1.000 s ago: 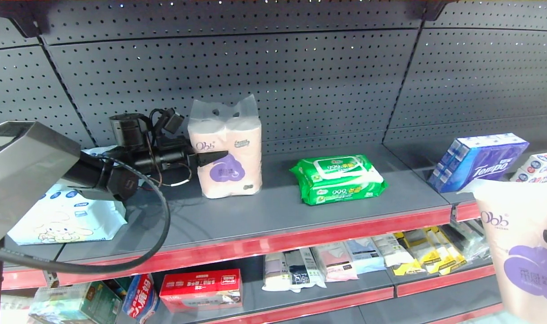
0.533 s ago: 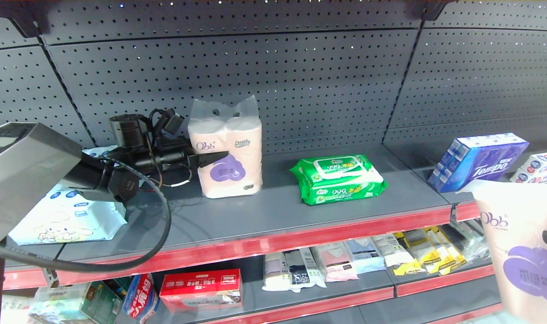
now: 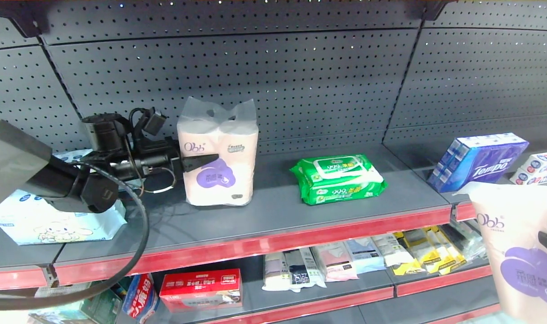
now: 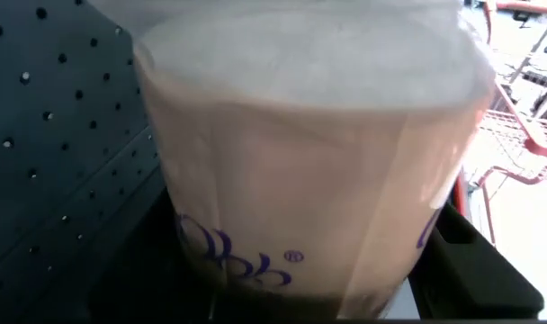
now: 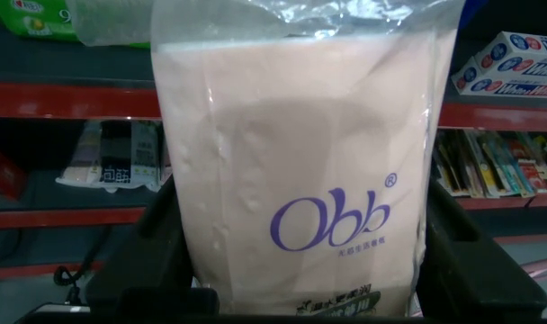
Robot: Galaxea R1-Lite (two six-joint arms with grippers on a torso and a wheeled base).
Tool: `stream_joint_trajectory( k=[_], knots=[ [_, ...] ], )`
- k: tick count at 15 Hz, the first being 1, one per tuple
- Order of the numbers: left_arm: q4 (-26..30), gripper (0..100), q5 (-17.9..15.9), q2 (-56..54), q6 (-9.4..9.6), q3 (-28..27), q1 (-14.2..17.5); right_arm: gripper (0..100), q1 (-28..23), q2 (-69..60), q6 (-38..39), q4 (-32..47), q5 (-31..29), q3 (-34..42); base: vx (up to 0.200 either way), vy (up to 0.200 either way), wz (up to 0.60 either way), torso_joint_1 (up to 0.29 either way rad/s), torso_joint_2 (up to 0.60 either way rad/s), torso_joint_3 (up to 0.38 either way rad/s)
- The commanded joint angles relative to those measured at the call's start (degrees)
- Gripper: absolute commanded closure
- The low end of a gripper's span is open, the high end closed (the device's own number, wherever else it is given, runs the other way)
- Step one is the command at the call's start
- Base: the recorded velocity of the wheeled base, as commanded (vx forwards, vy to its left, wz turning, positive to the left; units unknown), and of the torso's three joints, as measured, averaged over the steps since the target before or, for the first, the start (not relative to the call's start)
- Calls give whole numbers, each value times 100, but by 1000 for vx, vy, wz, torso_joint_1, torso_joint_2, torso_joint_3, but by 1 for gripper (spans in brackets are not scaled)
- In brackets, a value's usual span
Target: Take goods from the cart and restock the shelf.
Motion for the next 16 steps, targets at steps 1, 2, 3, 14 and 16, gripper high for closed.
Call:
stream_joint_trajectory(
  k=[1,2,3,14,16],
  knots=[
    [-290,100,-40,-243,-199,392,147,100,6,32,-3,-12,2,4,0,0,0,0,0,0],
    [-606,100,-40,-295,-375,603,191,100,6,14,-3,-3,-6,4,0,0,0,0,0,0],
    [-887,100,-40,-339,-524,814,199,100,6,6,-3,-3,-15,4,0,0,0,0,0,0],
    [-2162,100,-295,-620,-928,2247,217,100,-3,6,5,-3,-15,13,0,0,0,0,0,0],
    [-2170,100,-295,-612,-902,2343,199,100,6,-21,5,-3,-15,30,0,0,0,0,0,0]
  ],
)
